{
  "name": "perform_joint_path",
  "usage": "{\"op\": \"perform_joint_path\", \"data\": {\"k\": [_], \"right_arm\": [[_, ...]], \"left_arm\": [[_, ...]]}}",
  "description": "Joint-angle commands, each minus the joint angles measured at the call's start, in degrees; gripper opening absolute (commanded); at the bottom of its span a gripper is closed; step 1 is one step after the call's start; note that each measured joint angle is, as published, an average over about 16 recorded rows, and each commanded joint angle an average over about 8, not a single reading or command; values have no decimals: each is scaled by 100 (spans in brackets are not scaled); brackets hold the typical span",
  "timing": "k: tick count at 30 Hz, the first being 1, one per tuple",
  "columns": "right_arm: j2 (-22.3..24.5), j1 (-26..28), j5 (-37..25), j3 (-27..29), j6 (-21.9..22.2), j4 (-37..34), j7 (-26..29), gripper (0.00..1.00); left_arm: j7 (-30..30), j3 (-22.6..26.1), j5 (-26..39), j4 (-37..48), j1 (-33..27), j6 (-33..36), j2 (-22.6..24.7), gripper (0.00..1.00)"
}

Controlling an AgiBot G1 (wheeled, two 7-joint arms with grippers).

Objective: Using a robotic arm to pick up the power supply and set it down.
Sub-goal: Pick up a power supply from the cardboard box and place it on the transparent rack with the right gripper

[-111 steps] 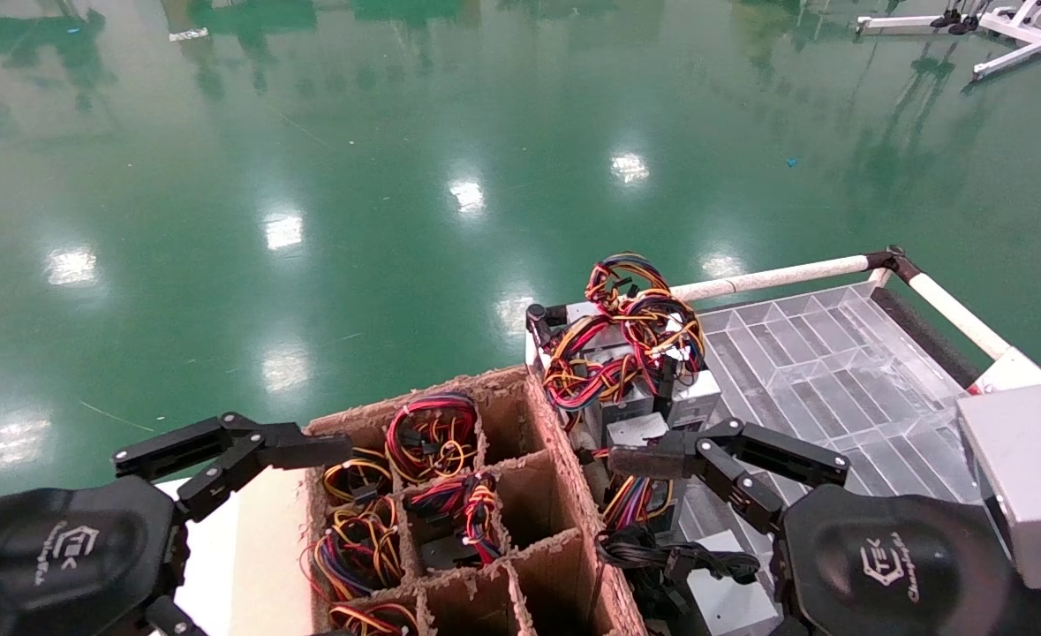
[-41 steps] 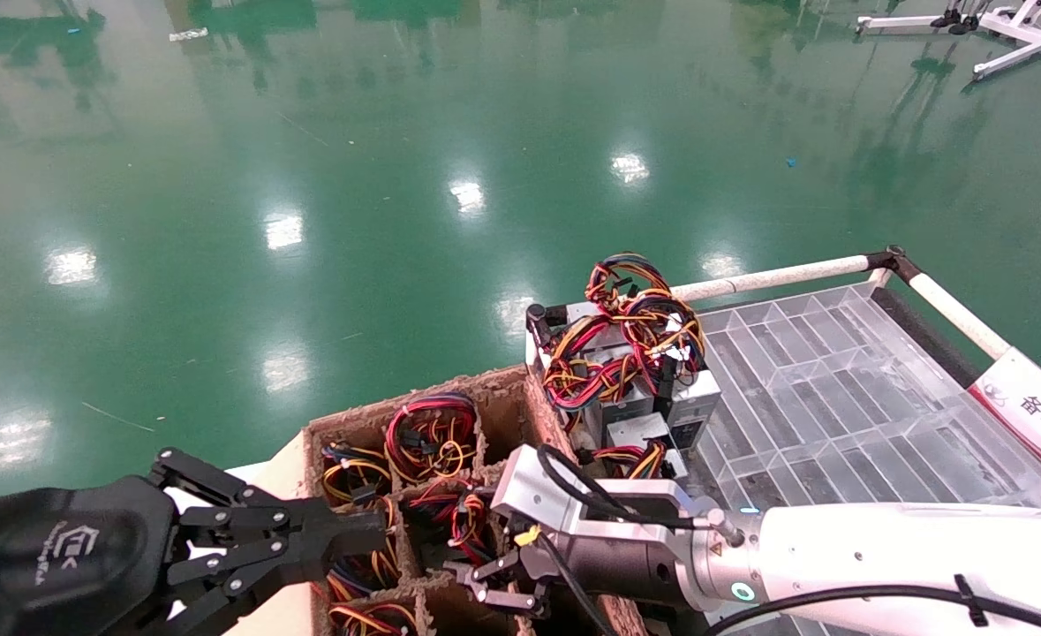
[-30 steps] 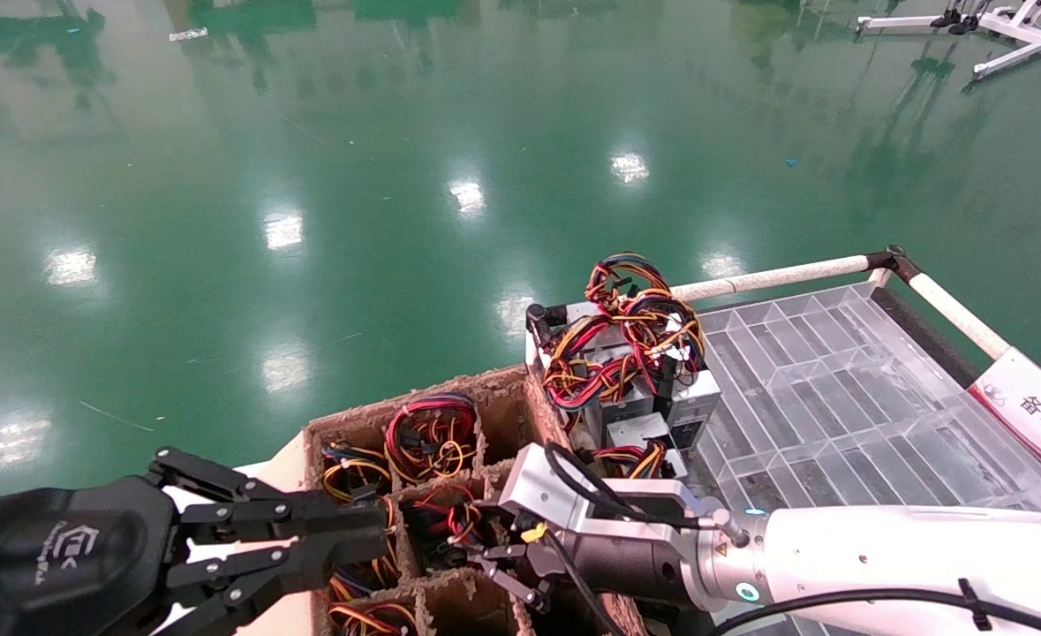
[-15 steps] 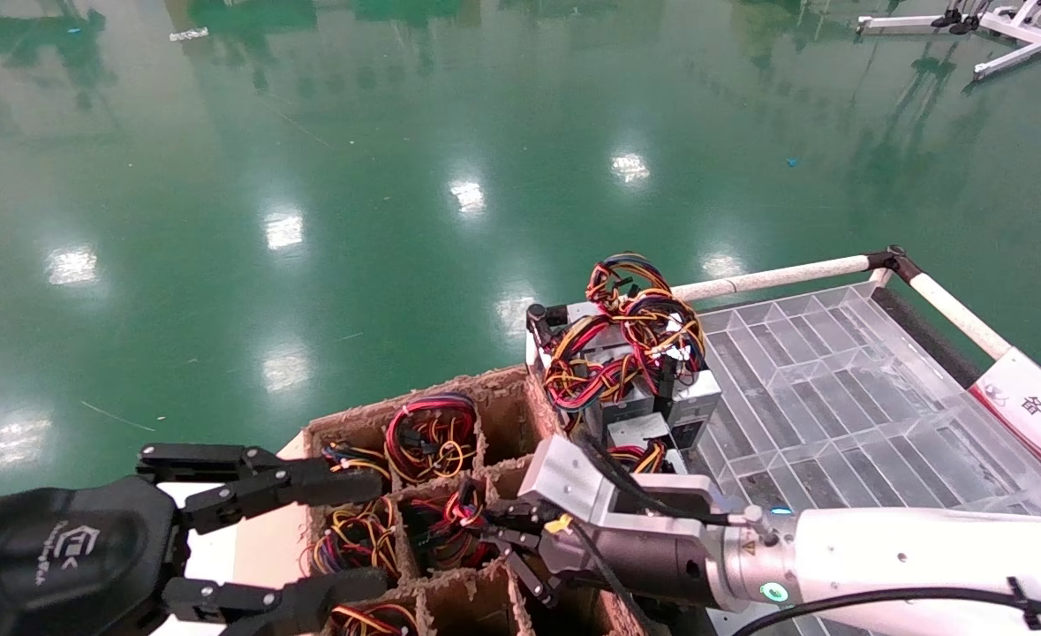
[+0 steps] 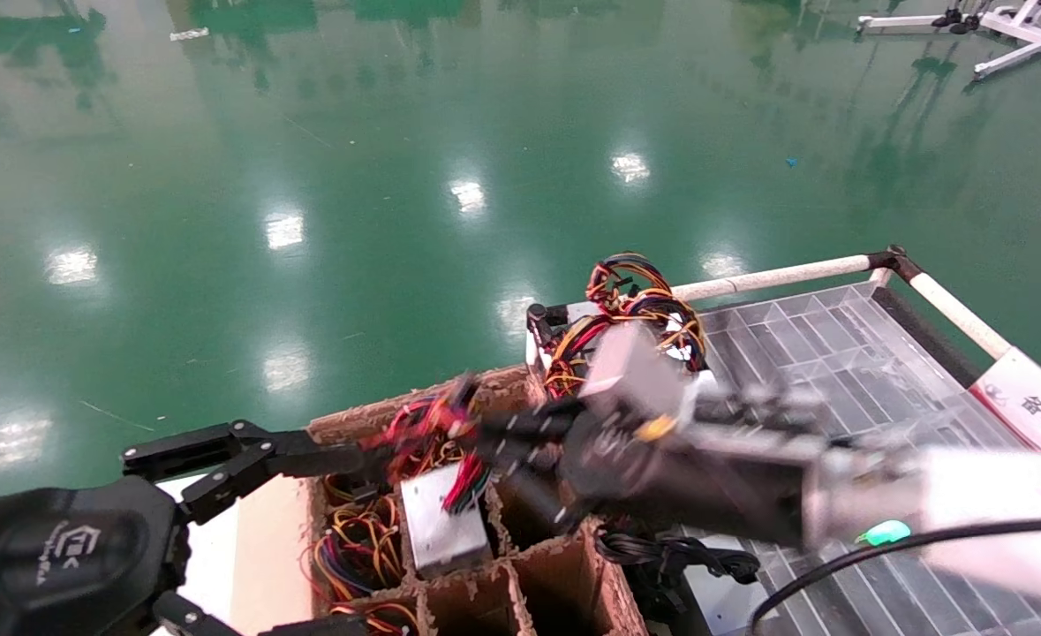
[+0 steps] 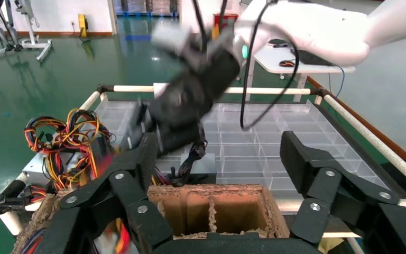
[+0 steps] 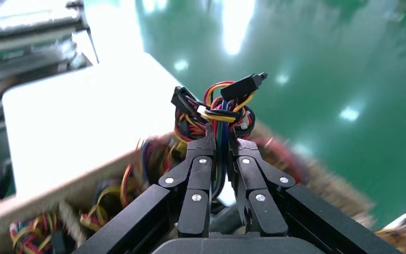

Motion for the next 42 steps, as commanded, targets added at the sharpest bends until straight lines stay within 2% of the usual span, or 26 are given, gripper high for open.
{"op": "perform_joint_path", "data": {"k": [1,7,15,20,28,34,42], "right_arm": [[95,61,232,154,-89,1,-144,0],[353,368,701,526,-329,-22,-369,0],[855,937,1093,955,-632,-166,-403,0],[1198,1388,1075,1107,-852,-475,-473,0],[1693,1956,691,1086,-1325,-1290,-789,0],[1965,2039,407,991,-1568,-1948,-996,0],[2140,1655,314,971,-1516,-2698,-1243,0]], "left_arm": [[0,0,0,0,0,0,0,100],[0,0,0,0,0,0,0,100],[0,0,0,0,0,0,0,100],[0,0,0,0,0,0,0,100],[0,1,0,0,0,0,0,100],[0,1,-1,0,0,0,0,100],[0,1,-1,0,0,0,0,100]]}}
